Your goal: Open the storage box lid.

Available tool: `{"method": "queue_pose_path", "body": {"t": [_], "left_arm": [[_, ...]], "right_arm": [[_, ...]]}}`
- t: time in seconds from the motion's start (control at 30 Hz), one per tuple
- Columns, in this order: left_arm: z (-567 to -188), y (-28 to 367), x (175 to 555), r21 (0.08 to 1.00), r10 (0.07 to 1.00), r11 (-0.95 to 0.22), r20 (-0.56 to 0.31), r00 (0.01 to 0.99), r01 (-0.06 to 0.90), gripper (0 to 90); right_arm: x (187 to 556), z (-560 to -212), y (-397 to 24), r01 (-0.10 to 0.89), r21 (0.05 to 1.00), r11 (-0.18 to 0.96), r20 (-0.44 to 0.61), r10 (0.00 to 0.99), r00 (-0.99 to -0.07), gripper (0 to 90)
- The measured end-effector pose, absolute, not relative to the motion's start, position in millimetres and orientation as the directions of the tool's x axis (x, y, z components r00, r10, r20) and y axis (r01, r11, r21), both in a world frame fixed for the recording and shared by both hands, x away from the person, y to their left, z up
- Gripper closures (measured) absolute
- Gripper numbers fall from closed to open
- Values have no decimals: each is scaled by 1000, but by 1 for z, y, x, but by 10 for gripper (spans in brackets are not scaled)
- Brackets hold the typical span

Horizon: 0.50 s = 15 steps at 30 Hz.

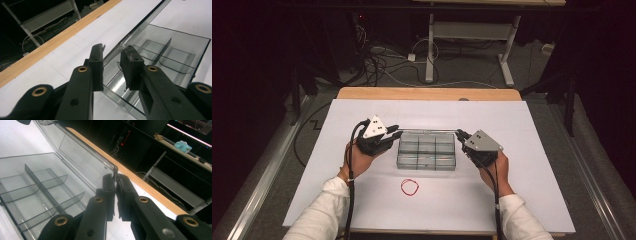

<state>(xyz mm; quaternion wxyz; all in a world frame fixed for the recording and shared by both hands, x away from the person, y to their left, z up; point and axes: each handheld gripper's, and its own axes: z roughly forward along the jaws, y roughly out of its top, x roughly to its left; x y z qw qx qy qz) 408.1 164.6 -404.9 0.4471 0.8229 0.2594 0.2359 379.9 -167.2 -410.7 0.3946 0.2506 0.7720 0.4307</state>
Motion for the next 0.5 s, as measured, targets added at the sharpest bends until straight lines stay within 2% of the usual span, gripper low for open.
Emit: {"method": "queue_pose_path", "body": {"t": [0.5], "left_arm": [[-403,164,426,880,650,-422,124,750,220,690]], "right_arm": [[399,-403,-166,76,880,469,-351,751,-560,845]]}}
